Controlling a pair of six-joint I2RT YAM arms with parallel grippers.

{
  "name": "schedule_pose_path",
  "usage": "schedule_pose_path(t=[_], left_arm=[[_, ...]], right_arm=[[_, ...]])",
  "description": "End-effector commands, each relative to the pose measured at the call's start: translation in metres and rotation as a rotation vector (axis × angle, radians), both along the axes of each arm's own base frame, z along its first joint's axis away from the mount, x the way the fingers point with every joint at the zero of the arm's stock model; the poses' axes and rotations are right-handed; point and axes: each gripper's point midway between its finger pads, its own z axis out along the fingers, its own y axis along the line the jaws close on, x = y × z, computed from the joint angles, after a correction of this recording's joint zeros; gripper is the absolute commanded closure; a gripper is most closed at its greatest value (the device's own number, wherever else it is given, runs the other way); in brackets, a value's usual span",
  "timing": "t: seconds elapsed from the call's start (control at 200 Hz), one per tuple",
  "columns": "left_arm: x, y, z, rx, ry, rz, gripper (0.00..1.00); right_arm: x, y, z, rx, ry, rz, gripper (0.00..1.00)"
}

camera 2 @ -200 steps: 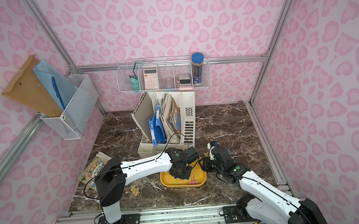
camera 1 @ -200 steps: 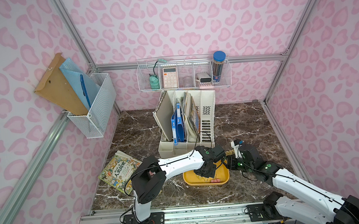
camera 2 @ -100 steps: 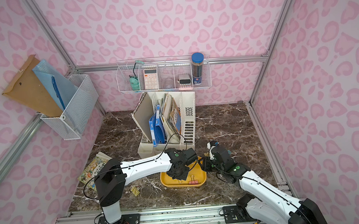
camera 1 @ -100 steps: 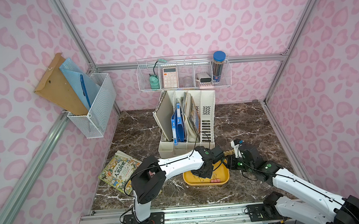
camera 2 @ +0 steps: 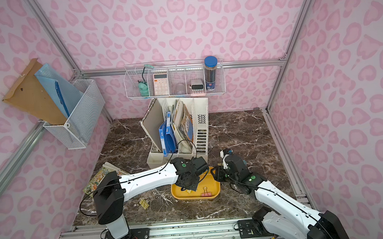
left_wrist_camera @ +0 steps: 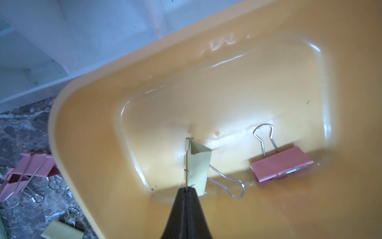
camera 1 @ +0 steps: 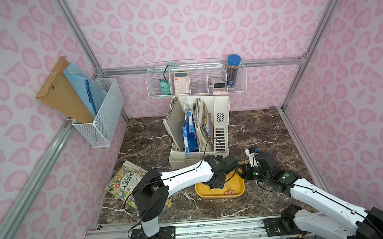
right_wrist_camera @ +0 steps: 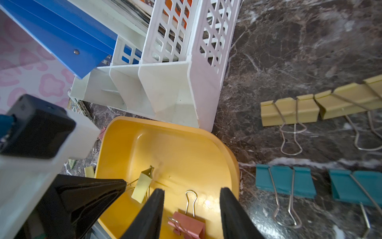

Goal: Take out the binder clips from the storage box
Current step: Pick up the binder clip from the storage box, then place the binder clip at the center of the board.

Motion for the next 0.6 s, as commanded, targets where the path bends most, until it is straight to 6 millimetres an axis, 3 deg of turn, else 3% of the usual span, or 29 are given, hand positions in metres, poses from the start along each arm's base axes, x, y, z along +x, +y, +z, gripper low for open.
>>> schedule_pose_path(t=[0.0, 0.31, 0.41, 0.595], left_arm=[[0.009, 0.015, 0.017, 0.014, -0.087, 0.059, 1.00], [0.012, 0.049, 0.094, -0.311, -0.312, 0.299, 1.00], [0.004, 0.080, 0.104, -0.419, -0.348, 0.432, 1.00], [-0.011, 0.140, 0.098, -0.598, -0.440, 0.656, 1.00]], right_arm=[[0.002, 0.006, 0.009, 0.032, -0.023, 0.017, 0.52], [-0.006, 0.034, 0.024, 0.080, -0.065, 0.162, 0.51], [-0.011, 0.047, 0.022, 0.051, -0.061, 0.205, 0.52], [-0.014, 0.061, 0.018, 0.019, -0.064, 0.232, 0.51]])
